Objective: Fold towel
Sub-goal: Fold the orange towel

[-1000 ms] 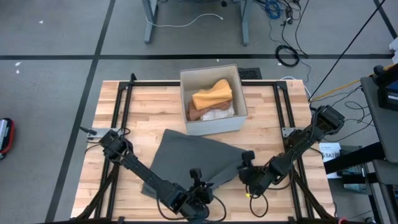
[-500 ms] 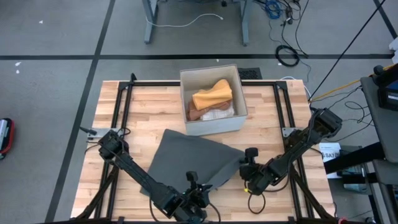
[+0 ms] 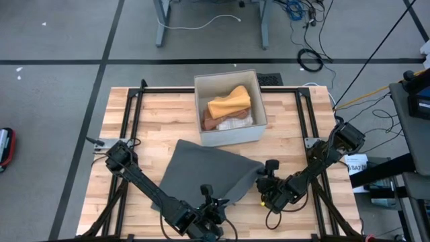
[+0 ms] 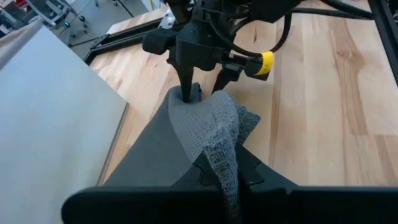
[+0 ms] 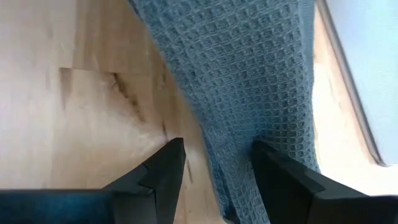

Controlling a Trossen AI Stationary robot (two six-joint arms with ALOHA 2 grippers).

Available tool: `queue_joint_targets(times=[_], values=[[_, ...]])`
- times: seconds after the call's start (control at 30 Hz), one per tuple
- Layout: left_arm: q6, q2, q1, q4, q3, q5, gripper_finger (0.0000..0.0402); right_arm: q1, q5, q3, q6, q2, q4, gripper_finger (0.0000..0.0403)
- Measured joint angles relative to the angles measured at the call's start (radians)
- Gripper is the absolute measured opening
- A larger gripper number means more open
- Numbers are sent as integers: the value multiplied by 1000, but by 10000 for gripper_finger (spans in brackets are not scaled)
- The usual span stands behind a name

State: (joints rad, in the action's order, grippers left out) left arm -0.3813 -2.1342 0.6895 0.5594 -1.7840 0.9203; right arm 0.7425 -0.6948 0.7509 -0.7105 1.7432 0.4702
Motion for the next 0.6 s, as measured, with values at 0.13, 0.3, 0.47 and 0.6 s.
queue_joint_targets(times=[0.13, 0.3, 0.47, 0.6], values=[[1, 0, 0, -6, 0, -2, 0, -1, -43, -2, -14, 3, -3, 180], [24, 0, 0, -39, 0, -26, 0, -3, -53, -5, -42, 4, -43, 180], [75, 0, 3, -97, 0, -31, 0, -4, -75, -4, -153, 7, -3, 180], [100, 0, 11, -132, 0, -52, 0, -14, -100, -6, -236, 8, 53, 180]])
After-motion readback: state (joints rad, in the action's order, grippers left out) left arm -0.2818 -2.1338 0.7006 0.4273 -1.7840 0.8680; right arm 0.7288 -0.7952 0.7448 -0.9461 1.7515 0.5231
